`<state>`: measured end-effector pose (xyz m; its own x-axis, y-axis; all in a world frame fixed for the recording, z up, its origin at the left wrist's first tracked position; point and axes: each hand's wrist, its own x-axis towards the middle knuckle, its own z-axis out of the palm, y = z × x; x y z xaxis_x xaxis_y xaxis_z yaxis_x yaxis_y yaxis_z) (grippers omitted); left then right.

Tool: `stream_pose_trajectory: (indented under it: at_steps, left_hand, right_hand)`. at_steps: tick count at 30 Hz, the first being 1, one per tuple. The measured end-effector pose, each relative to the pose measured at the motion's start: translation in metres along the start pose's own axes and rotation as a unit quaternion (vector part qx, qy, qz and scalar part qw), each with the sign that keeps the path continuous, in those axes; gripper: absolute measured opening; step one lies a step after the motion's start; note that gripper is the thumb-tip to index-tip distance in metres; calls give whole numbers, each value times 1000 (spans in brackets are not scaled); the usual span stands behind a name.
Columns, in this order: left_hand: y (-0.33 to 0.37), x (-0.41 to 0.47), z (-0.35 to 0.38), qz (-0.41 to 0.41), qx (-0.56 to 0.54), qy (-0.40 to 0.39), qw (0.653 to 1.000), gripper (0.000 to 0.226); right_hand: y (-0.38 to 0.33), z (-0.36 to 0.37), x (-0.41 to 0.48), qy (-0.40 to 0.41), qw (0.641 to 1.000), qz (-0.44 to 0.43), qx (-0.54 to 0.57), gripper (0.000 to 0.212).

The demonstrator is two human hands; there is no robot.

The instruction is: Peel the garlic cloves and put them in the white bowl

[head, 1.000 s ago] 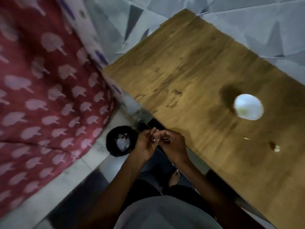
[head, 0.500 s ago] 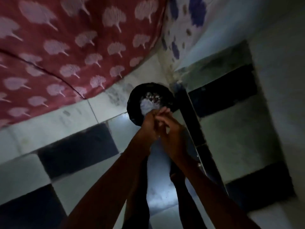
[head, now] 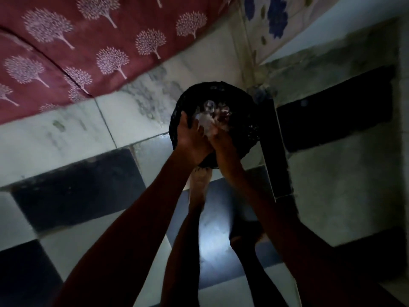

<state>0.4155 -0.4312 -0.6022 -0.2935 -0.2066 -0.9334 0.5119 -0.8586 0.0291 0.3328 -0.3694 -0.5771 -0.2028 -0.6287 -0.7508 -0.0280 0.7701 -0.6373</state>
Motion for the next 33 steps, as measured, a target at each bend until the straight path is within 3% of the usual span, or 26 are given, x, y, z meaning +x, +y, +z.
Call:
stream_pose_trajectory:
  at_steps: [3, 5, 8, 11, 15, 21, 26, 29, 33]
  left_hand:
    - [2, -29, 17, 10, 17, 5, 1000, 67]
    - [-1, -63, 32, 15, 41, -14, 999, 58]
    - [1, -136, 54, 20, 133, -26, 991, 47]
    - [-1, -225, 78, 51, 210, -13, 976, 21]
    - [-17, -366, 126, 119, 353, -26, 928, 20]
    - [-70, -498, 184, 151, 541, -98, 821, 15]
    - [-152, -562, 221, 156, 639, -169, 734, 19]
    - [-216, -582, 248, 154, 674, -244, 680, 24]
    - [-306, -589, 280, 155, 699, -289, 636, 23]
  right_hand:
    - [-13, -9, -39, -61, 995, 74, 24, 45]
    - [-26, -20, -65, 15, 993, 103, 49, 43]
    - [-58, -23, -121, 126, 988, 80, 45, 24]
    - [-108, -35, -209, 130, 986, 47, 95, 15]
    - [-177, -80, -335, 128, 975, 23, 181, 18]
    - [-218, -160, -480, 223, 953, -82, 186, 24]
    - [-201, -228, -572, 322, 907, -117, 245, 18]
    - [-170, -271, -620, 395, 859, -129, 298, 17]
    - [-121, -324, -665, 457, 811, -137, 339, 18]
